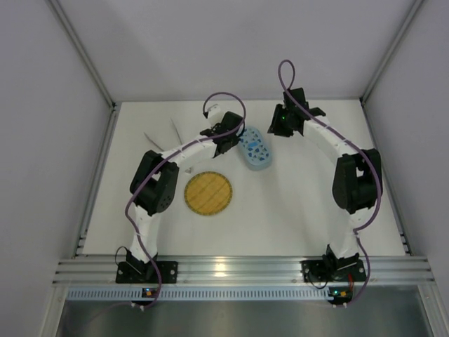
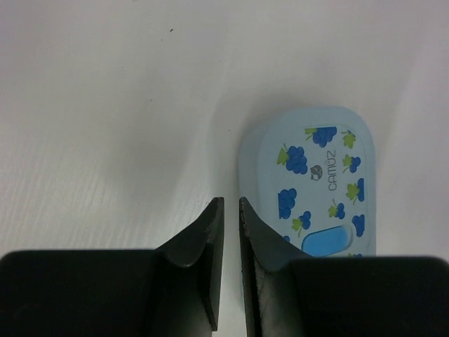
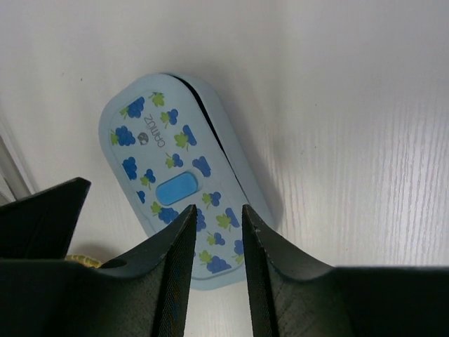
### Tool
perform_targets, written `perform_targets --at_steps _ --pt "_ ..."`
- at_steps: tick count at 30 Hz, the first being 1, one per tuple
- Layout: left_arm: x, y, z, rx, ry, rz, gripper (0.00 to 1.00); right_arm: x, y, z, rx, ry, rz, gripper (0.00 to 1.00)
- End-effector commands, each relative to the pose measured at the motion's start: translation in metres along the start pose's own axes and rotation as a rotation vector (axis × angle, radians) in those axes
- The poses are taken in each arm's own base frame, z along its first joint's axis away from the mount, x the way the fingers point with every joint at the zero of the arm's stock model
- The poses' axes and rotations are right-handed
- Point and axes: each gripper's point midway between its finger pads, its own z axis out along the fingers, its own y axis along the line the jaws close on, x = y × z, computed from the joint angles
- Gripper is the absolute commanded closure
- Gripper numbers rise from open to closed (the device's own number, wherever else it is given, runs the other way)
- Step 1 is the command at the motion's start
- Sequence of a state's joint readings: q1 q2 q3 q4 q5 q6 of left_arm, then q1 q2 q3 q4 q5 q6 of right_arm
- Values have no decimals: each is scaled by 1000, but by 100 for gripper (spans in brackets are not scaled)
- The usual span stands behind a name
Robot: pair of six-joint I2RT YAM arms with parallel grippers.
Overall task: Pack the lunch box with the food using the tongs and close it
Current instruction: Close the box lid on the packing box.
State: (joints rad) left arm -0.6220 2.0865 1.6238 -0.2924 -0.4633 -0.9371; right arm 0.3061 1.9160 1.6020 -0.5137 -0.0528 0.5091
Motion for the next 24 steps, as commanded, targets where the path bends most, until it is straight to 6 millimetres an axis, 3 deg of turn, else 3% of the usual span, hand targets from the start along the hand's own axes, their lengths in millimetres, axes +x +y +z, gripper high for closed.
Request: perform_targets --at_steps 1,6,16,24 --pt "-5 -8 3 11 5 -27 81 -21 1 4 31 -47 9 68" --pt "-4 -12 9 15 14 -25 82 -25 -11 26 85 -27 27 68" --pt "-4 -8 27 -17 20 -11 82 -37 -33 45 153 -36 86 67" --pt "-6 -14 39 -12 28 -2 82 -23 -34 62 145 20 81 68"
